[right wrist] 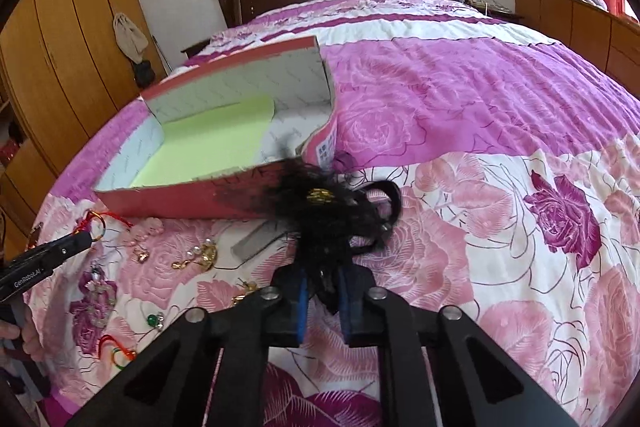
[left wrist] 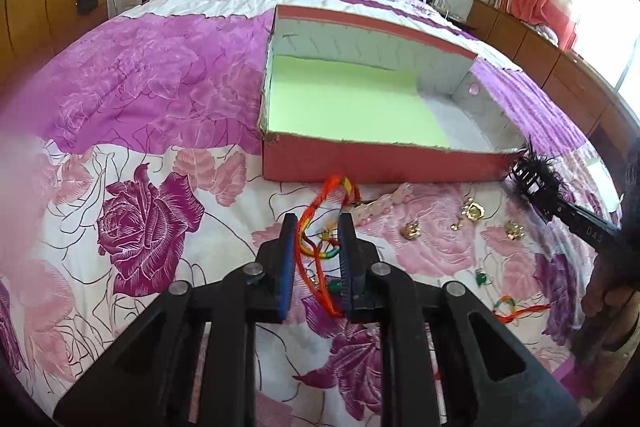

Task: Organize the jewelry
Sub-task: 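Carry the bracelet and feather clip into the shoebox with both tools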

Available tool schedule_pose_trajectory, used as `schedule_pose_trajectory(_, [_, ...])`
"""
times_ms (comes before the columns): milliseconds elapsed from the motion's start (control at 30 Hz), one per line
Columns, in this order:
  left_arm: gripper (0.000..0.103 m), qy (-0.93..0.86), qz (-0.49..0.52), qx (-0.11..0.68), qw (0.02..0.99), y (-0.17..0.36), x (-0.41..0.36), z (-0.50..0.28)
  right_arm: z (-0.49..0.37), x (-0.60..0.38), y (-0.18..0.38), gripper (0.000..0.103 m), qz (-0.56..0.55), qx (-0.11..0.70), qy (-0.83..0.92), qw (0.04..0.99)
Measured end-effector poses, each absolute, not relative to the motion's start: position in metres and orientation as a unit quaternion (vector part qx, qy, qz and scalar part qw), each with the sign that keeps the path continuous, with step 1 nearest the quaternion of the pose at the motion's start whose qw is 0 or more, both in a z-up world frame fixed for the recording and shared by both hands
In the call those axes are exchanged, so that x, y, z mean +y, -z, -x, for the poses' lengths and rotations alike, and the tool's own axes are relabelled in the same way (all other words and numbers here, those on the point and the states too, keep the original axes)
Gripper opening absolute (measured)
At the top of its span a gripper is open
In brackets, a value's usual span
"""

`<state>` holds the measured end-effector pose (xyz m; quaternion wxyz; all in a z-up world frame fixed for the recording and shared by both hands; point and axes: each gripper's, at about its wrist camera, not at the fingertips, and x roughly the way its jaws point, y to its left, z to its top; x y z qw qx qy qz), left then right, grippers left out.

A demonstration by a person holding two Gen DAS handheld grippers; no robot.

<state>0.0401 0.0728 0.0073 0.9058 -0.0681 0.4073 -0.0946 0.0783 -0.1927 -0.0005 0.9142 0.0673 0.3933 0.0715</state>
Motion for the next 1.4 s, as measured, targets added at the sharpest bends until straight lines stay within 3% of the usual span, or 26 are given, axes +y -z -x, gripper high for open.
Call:
schedule_pose_trajectory(733, [0.01,0.127,0.064,0.333,0.932,-0.063,0.07,-0.047,-0.05,-0.172,-0.057,0.011,-0.054,0.327,-0.114,0.937])
schedule_pose_trajectory(1400, [0.01,0.141,0.03,0.304,0.941,-0.077,0.042,-0.142,-0.139,-0.154,-0.07,0.011,-0.046,0.308,-0.12,0.943])
